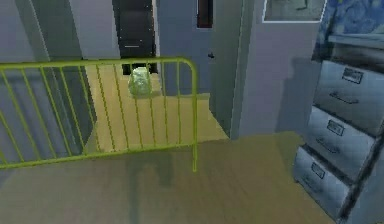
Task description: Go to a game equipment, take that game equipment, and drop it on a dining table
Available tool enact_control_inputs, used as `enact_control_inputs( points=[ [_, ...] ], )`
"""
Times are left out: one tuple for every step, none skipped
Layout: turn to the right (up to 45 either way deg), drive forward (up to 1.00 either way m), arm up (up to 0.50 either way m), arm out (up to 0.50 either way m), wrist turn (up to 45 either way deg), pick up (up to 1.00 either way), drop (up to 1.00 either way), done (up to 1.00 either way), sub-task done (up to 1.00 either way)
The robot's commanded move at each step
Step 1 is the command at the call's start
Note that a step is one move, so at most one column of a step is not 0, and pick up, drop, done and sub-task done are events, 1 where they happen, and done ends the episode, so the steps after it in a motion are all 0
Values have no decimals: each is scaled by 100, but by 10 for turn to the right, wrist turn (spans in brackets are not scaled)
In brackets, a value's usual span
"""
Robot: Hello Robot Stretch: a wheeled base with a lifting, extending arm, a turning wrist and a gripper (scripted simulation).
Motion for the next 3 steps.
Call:
enact_control_inputs(
  points=[
    [150, 0, 0, 0, 0, 0, 0, 0, 0],
    [0, 100, 0, 0, 0, 0, 0, 0, 0],
    [0, 65, 0, 0, 0, 0, 0, 0, 0]
  ],
)
